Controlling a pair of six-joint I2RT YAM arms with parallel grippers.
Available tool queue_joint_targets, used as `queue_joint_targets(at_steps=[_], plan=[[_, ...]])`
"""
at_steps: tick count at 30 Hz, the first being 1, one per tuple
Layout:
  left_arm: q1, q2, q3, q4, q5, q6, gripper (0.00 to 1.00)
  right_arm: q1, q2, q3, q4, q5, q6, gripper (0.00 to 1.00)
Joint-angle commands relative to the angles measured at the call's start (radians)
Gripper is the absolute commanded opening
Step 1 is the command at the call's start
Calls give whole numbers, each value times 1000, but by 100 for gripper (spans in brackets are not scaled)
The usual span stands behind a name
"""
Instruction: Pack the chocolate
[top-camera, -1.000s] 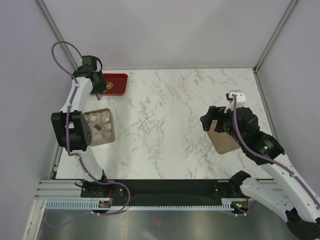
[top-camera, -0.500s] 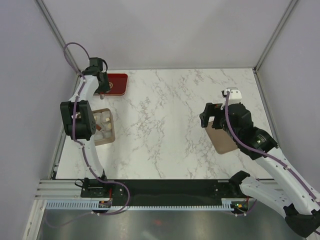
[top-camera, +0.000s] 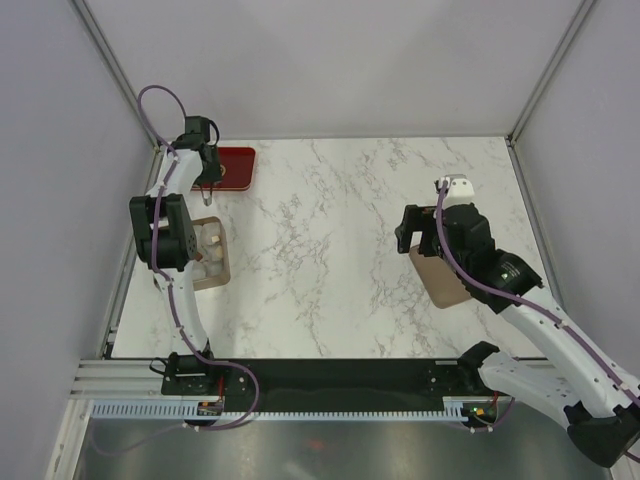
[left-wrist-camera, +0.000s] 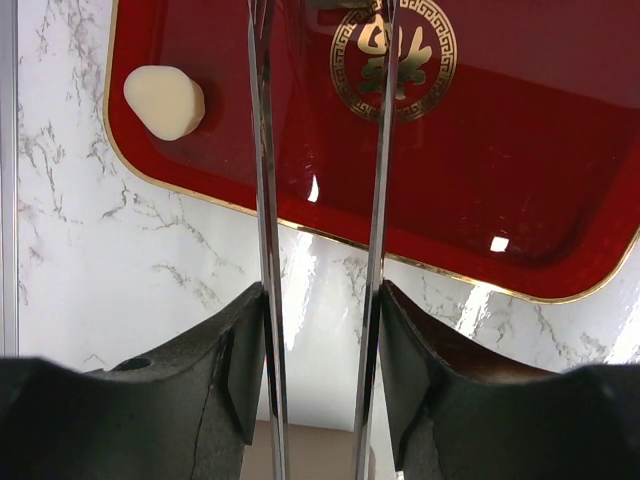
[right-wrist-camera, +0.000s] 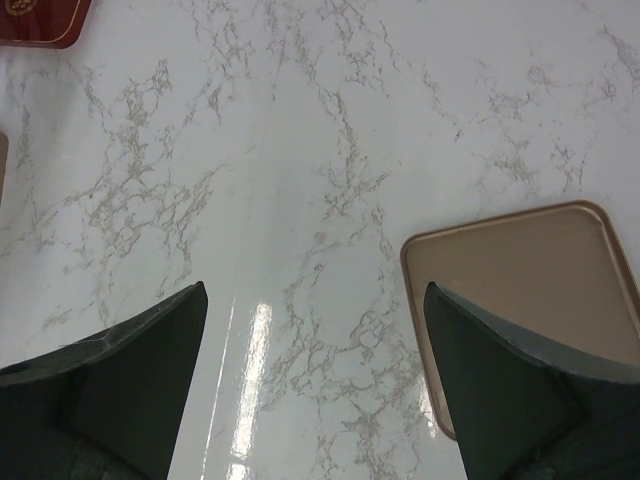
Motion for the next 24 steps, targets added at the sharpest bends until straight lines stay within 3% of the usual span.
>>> queue_joint_targets(at_steps=[1, 24], plan=[[-3, 5, 62, 45, -22, 43, 53, 3, 14, -2, 51, 26, -6, 98], [-24, -155, -10, -67, 33, -6, 38, 3, -56, -35, 62, -9, 32, 98]])
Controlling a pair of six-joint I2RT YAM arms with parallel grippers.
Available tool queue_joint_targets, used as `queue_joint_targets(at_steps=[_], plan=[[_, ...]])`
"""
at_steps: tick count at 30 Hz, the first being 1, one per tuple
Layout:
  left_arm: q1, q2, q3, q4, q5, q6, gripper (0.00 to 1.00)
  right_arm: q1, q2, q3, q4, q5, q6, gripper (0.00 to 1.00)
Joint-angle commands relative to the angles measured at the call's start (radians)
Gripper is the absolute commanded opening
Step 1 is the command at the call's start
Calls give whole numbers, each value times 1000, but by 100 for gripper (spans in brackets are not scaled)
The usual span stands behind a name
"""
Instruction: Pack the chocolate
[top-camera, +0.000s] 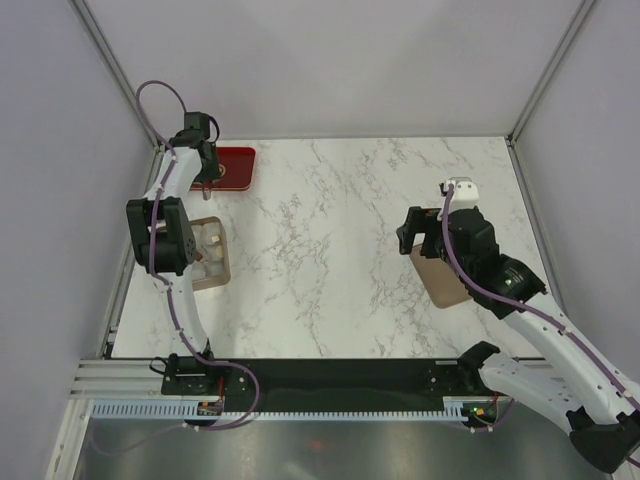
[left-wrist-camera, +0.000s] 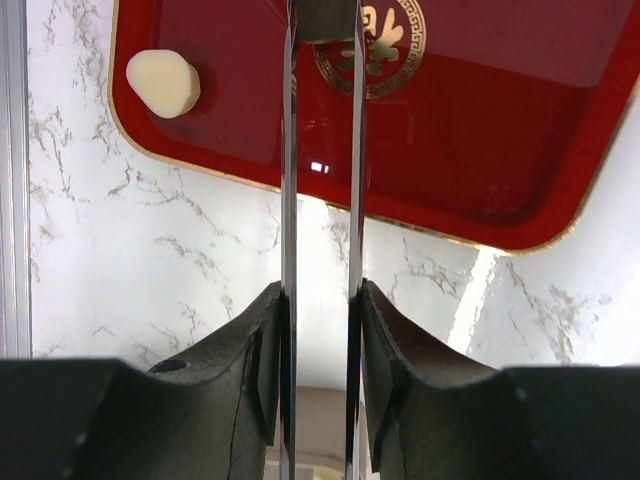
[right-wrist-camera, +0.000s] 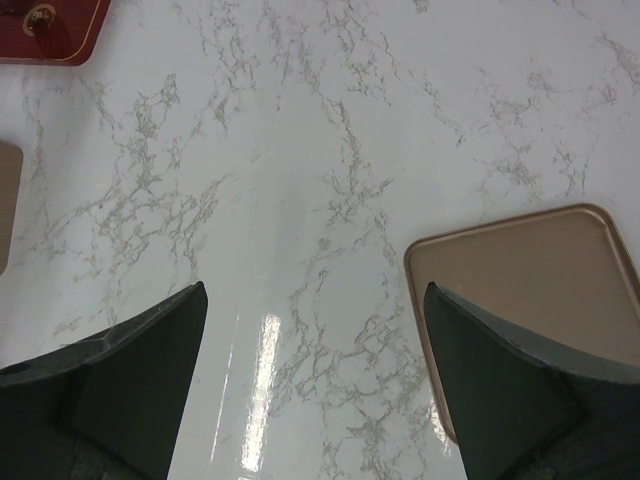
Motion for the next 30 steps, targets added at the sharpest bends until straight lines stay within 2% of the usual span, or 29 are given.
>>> queue_joint_targets(at_steps=[1, 9, 21, 30], plan=[[-15, -124, -9, -23, 20, -10, 38, 3, -27, -3, 33, -23, 28, 98], [-19, -281, -122, -107, 8, -53, 36, 3, -63, -6, 16, -58, 44, 98], [-19, -603, -357, -227, -48, -110, 36, 3, -113, -17, -8, -117, 50, 98], [10, -727, -504, -331, -106, -169, 36, 3, -173, -29, -24, -167, 47, 98]])
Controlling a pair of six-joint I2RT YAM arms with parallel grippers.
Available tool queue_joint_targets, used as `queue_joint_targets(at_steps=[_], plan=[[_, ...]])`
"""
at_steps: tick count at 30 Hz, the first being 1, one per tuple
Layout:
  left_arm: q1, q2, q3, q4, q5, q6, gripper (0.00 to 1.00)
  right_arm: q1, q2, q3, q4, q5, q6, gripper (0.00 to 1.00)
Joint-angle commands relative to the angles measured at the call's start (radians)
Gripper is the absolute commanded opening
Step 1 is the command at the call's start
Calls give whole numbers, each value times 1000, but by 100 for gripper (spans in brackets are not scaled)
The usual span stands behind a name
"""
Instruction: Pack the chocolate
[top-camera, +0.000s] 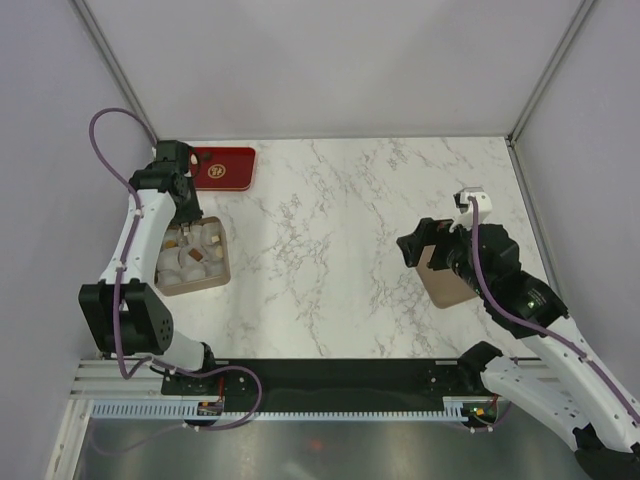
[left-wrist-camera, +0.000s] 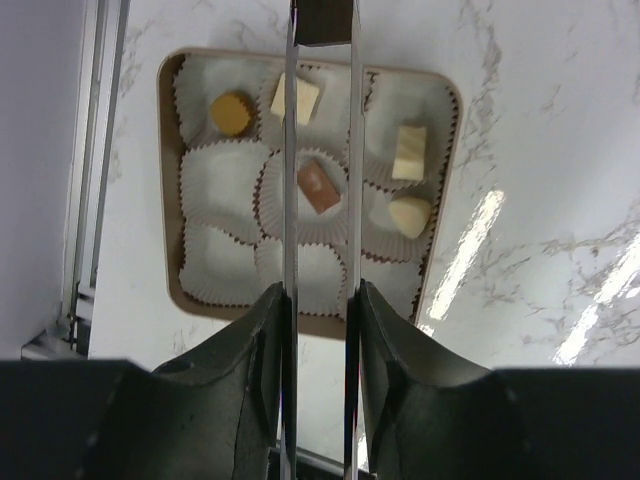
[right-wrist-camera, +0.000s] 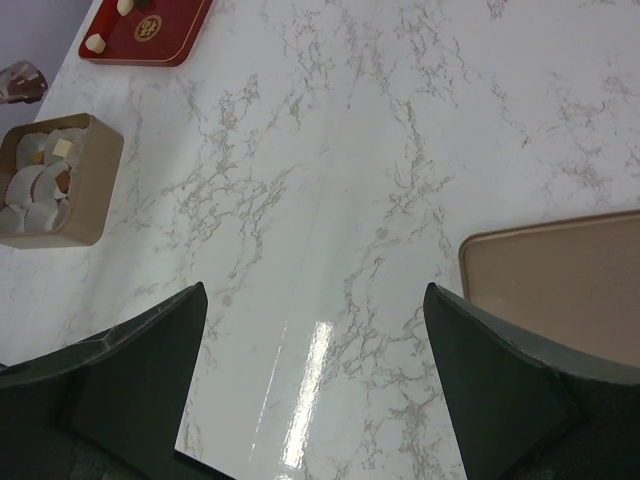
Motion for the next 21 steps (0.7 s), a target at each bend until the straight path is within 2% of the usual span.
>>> queue_joint_targets(at_steps=[1, 10, 21], plan=[[18, -68, -44, -53, -57, -62, 36, 3, -29, -8, 5, -41, 5, 98], [57, -154, -180, -82, -125, -122, 36, 5, -59, -25, 5, -79, -28, 98], [69, -155, -237, -87, -165, -145, 36, 45, -91, -33, 3, -24, -41, 98]])
